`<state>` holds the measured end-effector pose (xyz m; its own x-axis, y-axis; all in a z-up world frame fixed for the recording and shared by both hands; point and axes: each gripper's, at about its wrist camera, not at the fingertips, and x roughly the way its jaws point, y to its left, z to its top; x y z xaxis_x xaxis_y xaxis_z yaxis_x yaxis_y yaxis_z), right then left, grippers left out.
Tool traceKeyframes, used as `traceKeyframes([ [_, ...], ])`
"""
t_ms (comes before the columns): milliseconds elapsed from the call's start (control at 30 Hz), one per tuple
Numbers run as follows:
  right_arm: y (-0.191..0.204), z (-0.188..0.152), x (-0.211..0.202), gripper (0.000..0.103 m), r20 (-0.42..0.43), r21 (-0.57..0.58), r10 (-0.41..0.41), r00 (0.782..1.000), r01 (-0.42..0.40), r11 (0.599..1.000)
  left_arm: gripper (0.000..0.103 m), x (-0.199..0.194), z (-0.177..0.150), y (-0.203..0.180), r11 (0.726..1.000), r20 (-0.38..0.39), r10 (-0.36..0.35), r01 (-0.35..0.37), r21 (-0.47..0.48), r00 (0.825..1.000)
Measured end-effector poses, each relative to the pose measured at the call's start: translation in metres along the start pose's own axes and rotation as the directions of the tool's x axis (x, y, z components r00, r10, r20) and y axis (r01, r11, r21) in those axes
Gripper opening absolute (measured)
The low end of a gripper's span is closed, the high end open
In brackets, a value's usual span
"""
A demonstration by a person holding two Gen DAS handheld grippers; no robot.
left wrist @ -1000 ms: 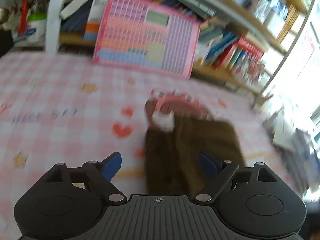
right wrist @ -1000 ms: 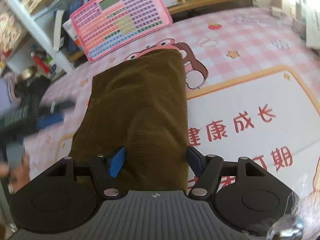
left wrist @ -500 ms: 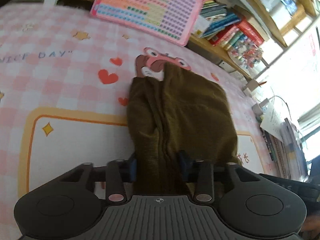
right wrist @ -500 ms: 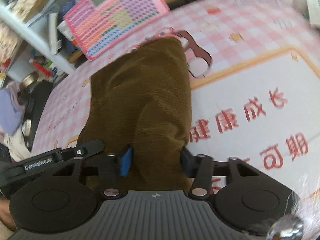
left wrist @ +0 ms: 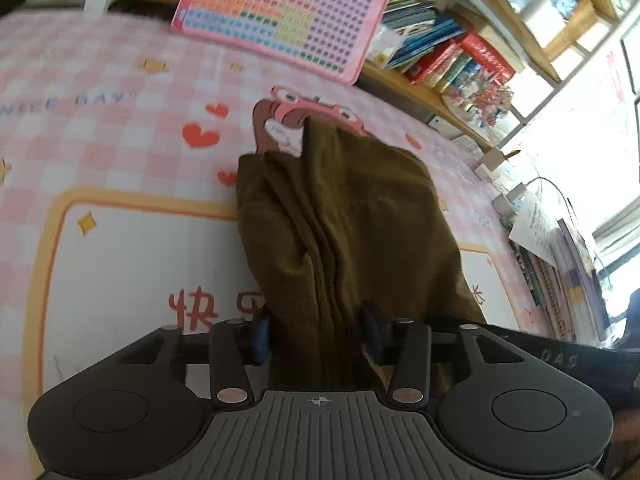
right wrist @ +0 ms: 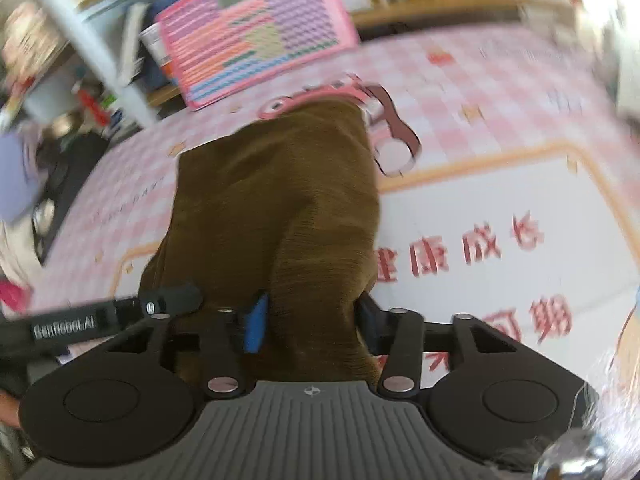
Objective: Fold clothes
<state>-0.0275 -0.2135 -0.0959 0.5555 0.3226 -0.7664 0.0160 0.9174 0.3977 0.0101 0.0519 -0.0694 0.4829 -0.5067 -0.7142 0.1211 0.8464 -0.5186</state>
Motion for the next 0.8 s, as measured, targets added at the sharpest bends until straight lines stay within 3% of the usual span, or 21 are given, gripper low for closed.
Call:
traceKeyframes([
  [133,-0.019,0.004,0.011,0.060,-0.044,0.126,0.076,0.996,-0.069,0.990,0.050,0.007,0.000,0.000,0.998,0.010,-0.010,0.010,-0.055,1.000],
  [200,-0.017,0.006,0.012,0.056,-0.055,0.098,0.091,0.994,-0.085,0.992,0.047,0.009,-0.001,-0.005,0.999,0.016,0.013,-0.012,-0.052,1.000],
  [233,-0.016,0.007,0.013,0.045,-0.060,0.084,0.099,0.993,-0.094,0.992,0.041,0.010,-0.001,-0.009,0.999,0.017,0.034,-0.033,-0.042,0.999],
  [333,-0.008,0.010,0.010,0.032,-0.059,0.001,0.119,0.991,-0.119,0.993,0.030,0.004,-0.003,-0.023,0.998,0.037,0.063,-0.062,-0.030,0.997],
  [533,0.007,0.020,-0.029,0.029,0.061,-0.235,0.155,0.986,-0.137,0.962,0.029,-0.023,-0.010,-0.057,0.997,0.145,0.072,-0.070,-0.016,0.987],
  [600,0.005,0.024,-0.038,0.029,0.076,-0.260,0.184,0.980,-0.158,0.953,0.029,-0.030,-0.012,-0.068,0.996,0.186,0.088,-0.089,0.001,0.979],
  [800,-0.005,0.027,-0.046,0.029,0.072,-0.298,0.230,0.971,-0.199,0.934,0.029,-0.028,-0.018,-0.086,0.991,0.200,0.128,-0.133,0.015,0.971],
])
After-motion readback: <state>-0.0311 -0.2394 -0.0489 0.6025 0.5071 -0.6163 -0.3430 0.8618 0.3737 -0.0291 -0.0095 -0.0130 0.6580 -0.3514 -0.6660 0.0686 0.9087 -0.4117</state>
